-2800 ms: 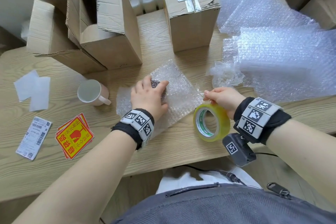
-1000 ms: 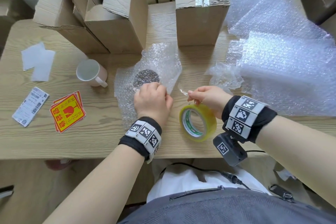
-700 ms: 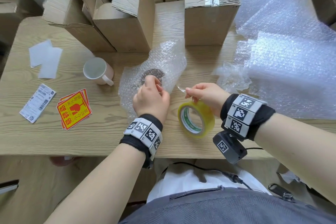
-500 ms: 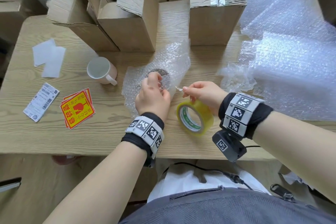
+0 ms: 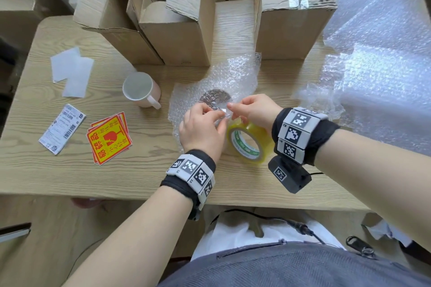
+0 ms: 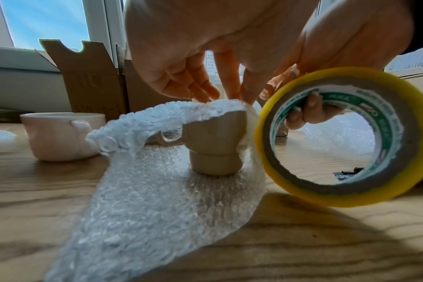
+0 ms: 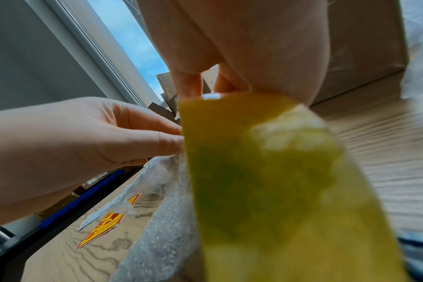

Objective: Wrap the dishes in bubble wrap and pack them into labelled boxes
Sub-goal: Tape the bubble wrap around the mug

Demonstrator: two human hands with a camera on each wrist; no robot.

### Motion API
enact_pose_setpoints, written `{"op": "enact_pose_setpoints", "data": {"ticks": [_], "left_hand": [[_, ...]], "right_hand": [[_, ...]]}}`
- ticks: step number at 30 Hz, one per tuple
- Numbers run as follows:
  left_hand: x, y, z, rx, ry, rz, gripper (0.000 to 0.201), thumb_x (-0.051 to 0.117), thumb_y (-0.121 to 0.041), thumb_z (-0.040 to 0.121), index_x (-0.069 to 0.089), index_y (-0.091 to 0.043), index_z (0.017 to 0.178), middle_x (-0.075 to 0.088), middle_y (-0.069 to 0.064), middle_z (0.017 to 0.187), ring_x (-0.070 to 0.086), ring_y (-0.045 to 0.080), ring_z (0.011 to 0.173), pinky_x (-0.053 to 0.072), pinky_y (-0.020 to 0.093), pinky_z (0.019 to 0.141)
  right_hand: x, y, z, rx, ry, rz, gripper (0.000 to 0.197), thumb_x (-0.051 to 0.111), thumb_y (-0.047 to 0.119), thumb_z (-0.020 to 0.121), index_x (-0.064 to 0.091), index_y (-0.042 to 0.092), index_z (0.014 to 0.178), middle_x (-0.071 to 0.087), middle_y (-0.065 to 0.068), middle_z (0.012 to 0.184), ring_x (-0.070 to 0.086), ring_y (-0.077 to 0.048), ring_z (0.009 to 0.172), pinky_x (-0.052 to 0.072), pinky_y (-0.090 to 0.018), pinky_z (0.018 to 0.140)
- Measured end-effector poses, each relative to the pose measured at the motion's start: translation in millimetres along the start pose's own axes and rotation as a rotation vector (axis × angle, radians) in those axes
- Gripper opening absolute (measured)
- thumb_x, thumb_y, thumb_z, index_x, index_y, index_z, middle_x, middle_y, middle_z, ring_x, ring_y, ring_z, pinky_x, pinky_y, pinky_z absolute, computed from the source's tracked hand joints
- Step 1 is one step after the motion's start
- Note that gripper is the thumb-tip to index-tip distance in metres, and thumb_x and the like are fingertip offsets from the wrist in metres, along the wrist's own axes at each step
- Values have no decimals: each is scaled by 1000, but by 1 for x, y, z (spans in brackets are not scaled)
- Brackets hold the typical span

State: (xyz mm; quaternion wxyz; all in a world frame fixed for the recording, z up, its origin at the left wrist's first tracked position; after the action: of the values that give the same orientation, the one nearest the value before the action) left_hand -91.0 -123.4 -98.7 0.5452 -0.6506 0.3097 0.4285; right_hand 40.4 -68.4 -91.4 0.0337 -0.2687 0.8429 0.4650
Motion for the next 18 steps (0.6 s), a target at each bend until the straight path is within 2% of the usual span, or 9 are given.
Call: {"op": "enact_pose_setpoints", "data": {"ticks": [4, 7, 9, 13, 16, 18], "left_hand": [[1, 4, 1, 4, -8, -14, 18, 65, -38, 85, 73, -30, 98, 54, -6, 105, 48, 17, 107, 32, 30, 89], [2, 6, 2, 12, -9, -25, 18, 65, -39, 84, 73, -30, 97, 54, -6, 104, 49, 17, 106, 33, 31, 89], [2, 7, 2, 12, 1, -25, 18, 65, -40, 84, 73, -30, 97, 54, -6, 104, 49, 17, 106, 32, 30, 89], [-2, 8, 4, 32, 12, -15, 18, 66, -41, 83, 72, -29, 95, 55, -6, 107, 49, 17, 108, 31, 31, 91], [-6, 11, 3, 125, 6, 32, 28, 68, -36, 82, 67, -24, 107, 58, -3, 115, 49, 20, 113, 34, 32, 94], [-4, 13, 0, 243, 20, 71, 42, 68, -30, 81, 62, -19, 121, 59, 1, 126, 49, 23, 122, 35, 38, 102]], "right_hand": [[5, 7, 10, 24, -25, -106, 36, 61, 40, 88, 65, 14, 64, 53, 3, 54, 49, -12, 53, 46, -27, 65], [7, 11, 14, 45, -48, -180, 36, 60, 39, 89, 65, 13, 63, 53, 3, 54, 49, -13, 52, 47, -28, 67], [9, 14, 17, 67, -67, -230, 36, 61, 39, 88, 68, 9, 69, 57, 1, 58, 52, -15, 56, 49, -30, 70], [14, 18, 23, 110, -118, -339, 36, 61, 36, 86, 72, 2, 87, 69, -9, 81, 58, -20, 68, 53, -32, 74], [16, 19, 24, 131, -138, -401, 33, 60, 34, 86, 73, 3, 86, 66, -6, 76, 58, -19, 66, 53, -31, 72], [17, 20, 24, 147, -149, -407, 33, 59, 34, 86, 73, 4, 86, 65, -5, 73, 57, -19, 65, 52, -30, 69]]}}
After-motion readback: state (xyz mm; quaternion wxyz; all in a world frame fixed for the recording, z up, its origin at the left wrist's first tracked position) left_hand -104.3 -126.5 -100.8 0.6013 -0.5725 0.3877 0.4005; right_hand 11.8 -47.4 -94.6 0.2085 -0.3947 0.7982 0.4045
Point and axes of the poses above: each hand's wrist, its own z-axis towards the middle knuckle, its own x-axis out of the palm, y = z × x, the point moved 1 cm from there along z, towards the middle knuckle
